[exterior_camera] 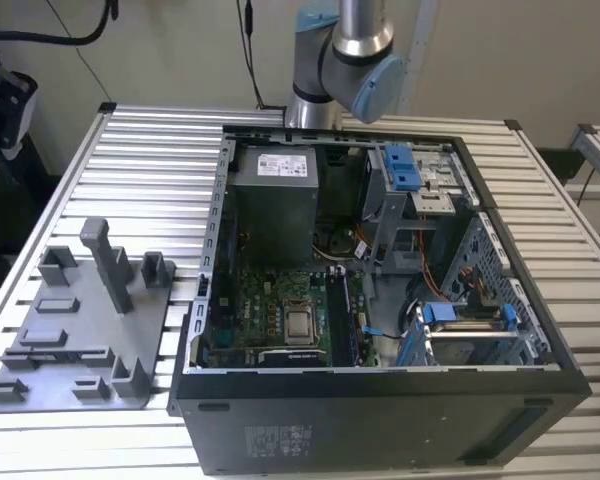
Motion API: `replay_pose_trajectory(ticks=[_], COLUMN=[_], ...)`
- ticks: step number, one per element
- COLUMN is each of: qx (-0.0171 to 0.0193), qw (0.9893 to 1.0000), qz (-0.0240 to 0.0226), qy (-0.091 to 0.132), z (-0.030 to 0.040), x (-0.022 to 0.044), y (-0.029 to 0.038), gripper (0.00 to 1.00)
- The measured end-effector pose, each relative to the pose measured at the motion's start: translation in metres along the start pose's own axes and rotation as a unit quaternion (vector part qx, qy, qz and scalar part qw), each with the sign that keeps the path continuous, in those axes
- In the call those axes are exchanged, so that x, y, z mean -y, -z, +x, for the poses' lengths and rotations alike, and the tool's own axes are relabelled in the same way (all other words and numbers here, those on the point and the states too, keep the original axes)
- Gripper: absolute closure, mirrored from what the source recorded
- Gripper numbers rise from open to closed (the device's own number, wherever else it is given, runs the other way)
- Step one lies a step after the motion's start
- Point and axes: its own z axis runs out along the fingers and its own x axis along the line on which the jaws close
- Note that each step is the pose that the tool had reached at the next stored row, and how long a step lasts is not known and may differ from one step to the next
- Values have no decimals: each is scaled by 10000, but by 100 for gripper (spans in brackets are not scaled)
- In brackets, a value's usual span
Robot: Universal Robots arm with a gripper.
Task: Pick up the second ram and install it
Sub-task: 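Reach for the second ram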
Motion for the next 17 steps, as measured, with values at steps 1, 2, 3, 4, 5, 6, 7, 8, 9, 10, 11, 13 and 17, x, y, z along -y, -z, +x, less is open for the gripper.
replay_pose_trajectory(ticks=[1,2,3,4,5,6,7,8,9,10,11,13,17], qx=[0,0,0,0,0,0,1,0,1,1,1,0,1], qw=[10000,10000,10000,10000,10000,10000,10000,10000,10000,10000,10000,10000,10000], qz=[0,0,0,0,0,0,0,0,0,0,0,0,0], qy=[0,0,0,0,0,0,0,0,0,0,0,0,0], z=[2,5,11,18,26,36,45,54,59,62,63,63,60], x=[16,32,48,61,73,85,99,114,131,152,172,214,322], y=[0,1,1,2,2,2,3,4,5,5,6,7,12], gripper=[89,89,89,89,89,89,89,89,89,89,89,89,89])
